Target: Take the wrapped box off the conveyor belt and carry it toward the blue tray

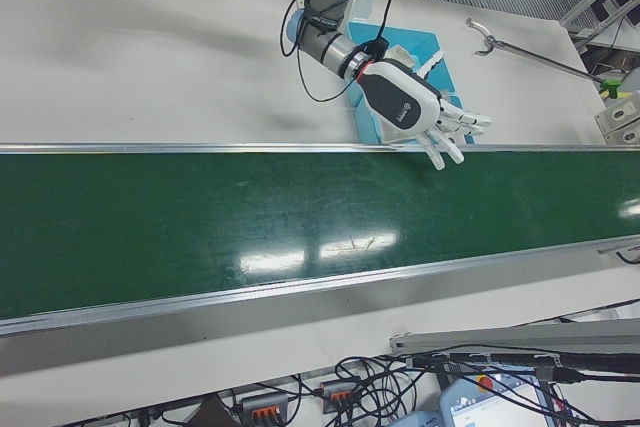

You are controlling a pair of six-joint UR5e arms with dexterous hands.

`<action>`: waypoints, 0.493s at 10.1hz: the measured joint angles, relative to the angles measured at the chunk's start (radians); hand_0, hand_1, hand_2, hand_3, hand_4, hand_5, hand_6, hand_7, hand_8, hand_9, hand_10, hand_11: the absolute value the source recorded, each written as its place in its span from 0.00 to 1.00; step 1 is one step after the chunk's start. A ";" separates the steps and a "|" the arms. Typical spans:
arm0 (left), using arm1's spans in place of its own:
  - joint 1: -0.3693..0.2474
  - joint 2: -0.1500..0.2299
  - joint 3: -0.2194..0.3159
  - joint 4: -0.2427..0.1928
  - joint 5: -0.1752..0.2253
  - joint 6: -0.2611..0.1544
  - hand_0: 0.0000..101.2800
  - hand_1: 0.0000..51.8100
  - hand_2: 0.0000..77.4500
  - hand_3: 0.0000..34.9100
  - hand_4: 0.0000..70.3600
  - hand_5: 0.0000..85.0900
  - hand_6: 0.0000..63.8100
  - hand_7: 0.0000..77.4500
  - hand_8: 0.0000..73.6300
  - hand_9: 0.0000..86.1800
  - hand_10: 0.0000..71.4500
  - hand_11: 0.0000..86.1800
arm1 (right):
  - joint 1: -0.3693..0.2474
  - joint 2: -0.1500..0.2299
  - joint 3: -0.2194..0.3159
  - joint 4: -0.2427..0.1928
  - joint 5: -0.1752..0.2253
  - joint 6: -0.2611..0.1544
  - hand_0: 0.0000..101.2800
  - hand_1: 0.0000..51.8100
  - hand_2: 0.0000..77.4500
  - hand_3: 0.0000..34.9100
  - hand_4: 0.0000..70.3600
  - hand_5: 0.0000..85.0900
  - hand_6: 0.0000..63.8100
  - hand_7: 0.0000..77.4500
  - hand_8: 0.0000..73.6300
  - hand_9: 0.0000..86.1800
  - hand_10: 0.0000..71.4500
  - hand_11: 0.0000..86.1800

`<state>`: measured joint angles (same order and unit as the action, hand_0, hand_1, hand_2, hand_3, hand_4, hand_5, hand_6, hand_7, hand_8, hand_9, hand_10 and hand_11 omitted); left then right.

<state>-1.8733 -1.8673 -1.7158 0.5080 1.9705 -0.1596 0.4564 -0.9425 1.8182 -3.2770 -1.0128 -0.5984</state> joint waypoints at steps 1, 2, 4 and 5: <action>0.000 0.000 0.000 0.000 0.000 0.000 0.00 0.00 0.01 0.00 0.00 0.01 0.00 0.01 0.01 0.00 0.01 0.01 | 0.007 0.000 0.007 -0.003 -0.001 0.000 0.46 0.18 0.02 0.78 0.02 0.20 0.10 0.01 0.00 0.02 0.00 0.02; 0.000 0.000 0.000 0.000 0.000 0.000 0.00 0.00 0.01 0.00 0.00 0.01 0.00 0.01 0.01 0.01 0.01 0.01 | 0.026 -0.003 0.020 -0.013 -0.007 -0.002 0.46 0.18 0.02 0.78 0.02 0.20 0.10 0.01 0.00 0.02 0.00 0.02; 0.000 0.000 0.000 0.000 0.000 0.000 0.00 0.00 0.01 0.00 0.00 0.01 0.00 0.01 0.01 0.00 0.01 0.01 | 0.098 -0.008 0.079 -0.126 -0.019 -0.010 0.46 0.18 0.02 0.75 0.02 0.21 0.10 0.01 0.00 0.02 0.00 0.02; 0.000 0.000 0.000 0.000 0.000 0.000 0.00 0.00 0.01 0.00 0.00 0.01 0.00 0.00 0.01 0.01 0.00 0.01 | 0.134 -0.009 0.117 -0.207 -0.020 -0.015 0.46 0.26 0.04 0.75 0.03 0.22 0.10 0.06 0.01 0.02 0.00 0.02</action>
<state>-1.8733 -1.8673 -1.7159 0.5080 1.9705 -0.1596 0.5906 -0.9516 1.9348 -3.4845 -1.0331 -0.6135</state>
